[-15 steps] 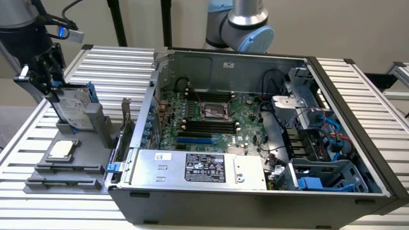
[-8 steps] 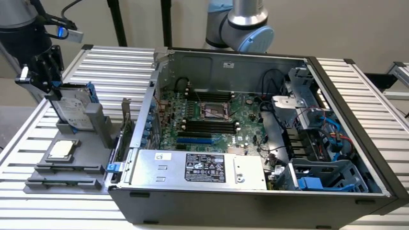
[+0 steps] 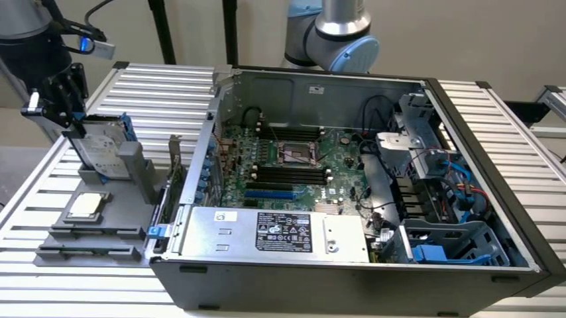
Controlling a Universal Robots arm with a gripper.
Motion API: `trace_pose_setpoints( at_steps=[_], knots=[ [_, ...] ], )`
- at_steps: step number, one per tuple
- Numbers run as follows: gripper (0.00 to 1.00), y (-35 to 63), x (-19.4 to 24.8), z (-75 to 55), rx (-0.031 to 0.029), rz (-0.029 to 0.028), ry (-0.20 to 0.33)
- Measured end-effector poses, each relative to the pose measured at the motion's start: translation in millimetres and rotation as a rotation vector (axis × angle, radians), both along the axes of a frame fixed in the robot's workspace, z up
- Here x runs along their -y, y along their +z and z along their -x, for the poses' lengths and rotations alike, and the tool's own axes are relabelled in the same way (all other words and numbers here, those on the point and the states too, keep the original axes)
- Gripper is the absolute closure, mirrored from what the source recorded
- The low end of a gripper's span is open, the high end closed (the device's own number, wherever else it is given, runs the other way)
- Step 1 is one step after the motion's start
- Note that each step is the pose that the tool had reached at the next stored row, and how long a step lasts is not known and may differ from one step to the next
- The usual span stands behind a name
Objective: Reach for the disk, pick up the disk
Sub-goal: 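Pick up the disk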
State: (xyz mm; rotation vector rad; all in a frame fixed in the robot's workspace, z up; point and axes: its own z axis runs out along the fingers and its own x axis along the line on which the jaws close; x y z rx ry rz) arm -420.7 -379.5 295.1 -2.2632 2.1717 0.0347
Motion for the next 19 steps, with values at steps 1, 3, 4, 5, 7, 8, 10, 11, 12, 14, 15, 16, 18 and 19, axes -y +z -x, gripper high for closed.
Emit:
trace_pose_setpoints(
  at_steps=[1,3,4,5,7,8,10,11,12,14,15,16,18,19],
  knots=[
    [0.64,0.0,0.0,0.0,0.0000,-0.0001,0.000],
    [0.67,-0.1,0.0,0.0,0.0001,-0.0001,0.000],
    [0.67,-0.1,0.3,0.1,0.0001,-0.0002,0.000],
    [0.67,-0.1,0.7,0.1,0.0001,-0.0003,0.000],
    [0.67,-0.1,2.2,0.1,0.0001,-0.0008,-0.001],
    [0.67,-0.1,3.5,0.0,0.0002,-0.0010,-0.001],
    [0.67,-0.1,6.5,0.0,0.0003,-0.0018,-0.002],
    [0.67,-0.1,7.9,0.0,0.0002,-0.0022,-0.003],
    [0.67,-0.1,9.0,0.0,0.0002,-0.0028,-0.004],
    [0.67,0.0,9.6,0.0,0.0001,-0.0049,-0.004],
    [0.67,0.0,9.6,0.0,0.0001,-0.0063,-0.004],
    [0.67,0.0,9.6,0.0,0.0001,-0.0072,-0.004],
    [0.67,-0.1,9.6,0.0,0.0003,-0.0075,-0.004],
    [0.67,-0.1,9.6,0.0,0.0002,-0.0075,-0.004]
  ],
)
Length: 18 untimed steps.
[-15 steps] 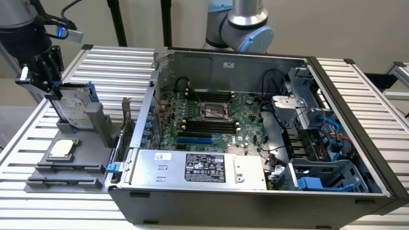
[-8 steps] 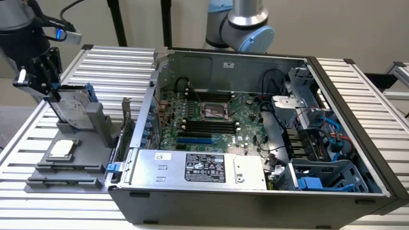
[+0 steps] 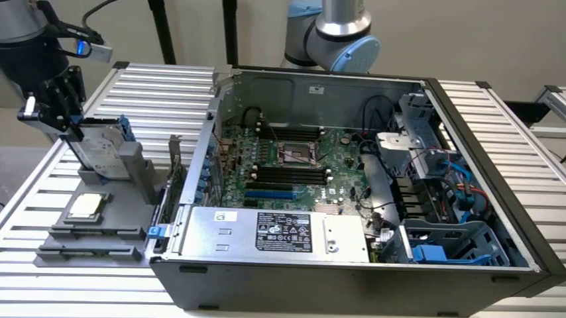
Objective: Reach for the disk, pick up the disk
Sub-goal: 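Pick up the disk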
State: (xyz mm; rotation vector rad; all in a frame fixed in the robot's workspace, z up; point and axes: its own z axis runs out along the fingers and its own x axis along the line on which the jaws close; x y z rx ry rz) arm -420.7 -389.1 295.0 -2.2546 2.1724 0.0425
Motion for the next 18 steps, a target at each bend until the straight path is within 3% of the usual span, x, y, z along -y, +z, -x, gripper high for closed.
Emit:
trace_pose_setpoints(
  at_steps=[6,18],
  knots=[
    [0.67,2.6,0.0,-0.2,0.0002,-0.0001,0.000],
    [0.67,55.2,0.1,-10.5,-0.0006,-0.0001,0.000]
  ],
)
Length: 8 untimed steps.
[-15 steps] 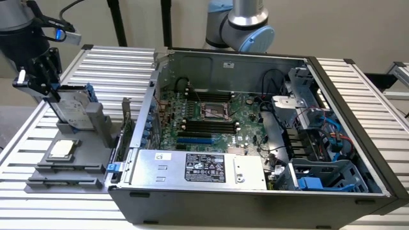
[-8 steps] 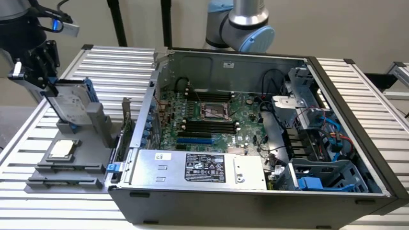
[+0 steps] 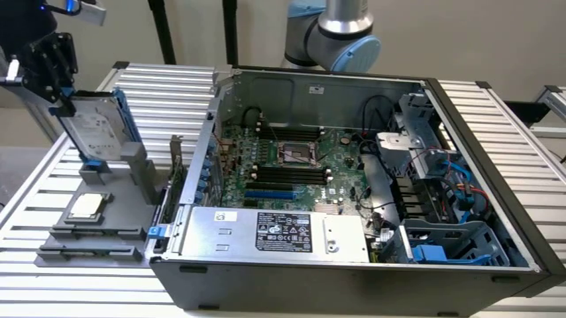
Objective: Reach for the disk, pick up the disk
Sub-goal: 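Pick up the disk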
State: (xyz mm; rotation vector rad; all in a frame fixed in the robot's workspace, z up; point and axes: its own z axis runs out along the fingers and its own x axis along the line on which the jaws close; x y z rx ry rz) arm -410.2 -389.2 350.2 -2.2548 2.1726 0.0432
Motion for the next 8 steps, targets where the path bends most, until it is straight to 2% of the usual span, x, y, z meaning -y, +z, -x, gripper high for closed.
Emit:
trace_pose_setpoints(
  at_steps=[8],
  knots=[
    [0.67,36.6,0.5,-10.3,-0.0007,-0.0001,0.000]
  ],
)
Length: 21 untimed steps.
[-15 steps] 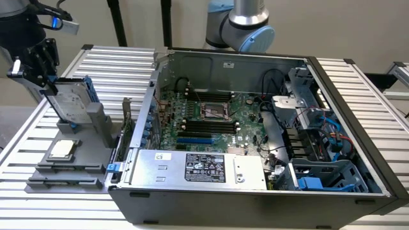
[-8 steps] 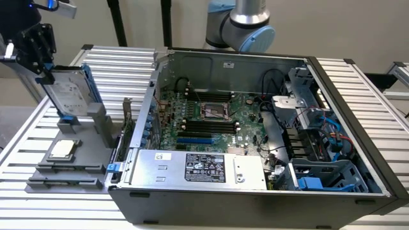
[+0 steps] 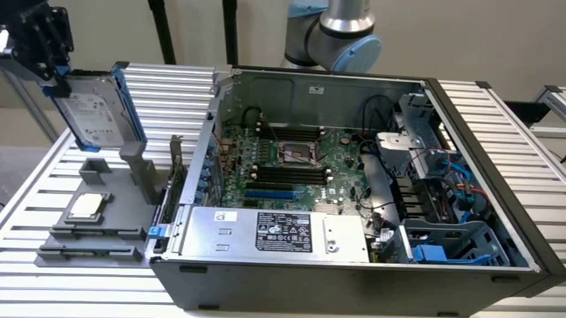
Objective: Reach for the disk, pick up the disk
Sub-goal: 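Pick up the disk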
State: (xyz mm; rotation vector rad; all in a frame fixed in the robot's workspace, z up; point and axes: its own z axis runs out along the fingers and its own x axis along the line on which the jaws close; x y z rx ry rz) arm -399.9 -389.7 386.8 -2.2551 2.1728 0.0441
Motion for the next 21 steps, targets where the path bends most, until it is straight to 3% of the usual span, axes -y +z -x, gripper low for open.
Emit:
trace_pose_setpoints(
  at_steps=[11,21],
  knots=[
    [0.67,49.8,3.6,-38.9,-0.0078,0.0000,0.001],
    [0.67,95.3,13.4,-78.4,-0.0242,0.0000,0.001]
  ],
)
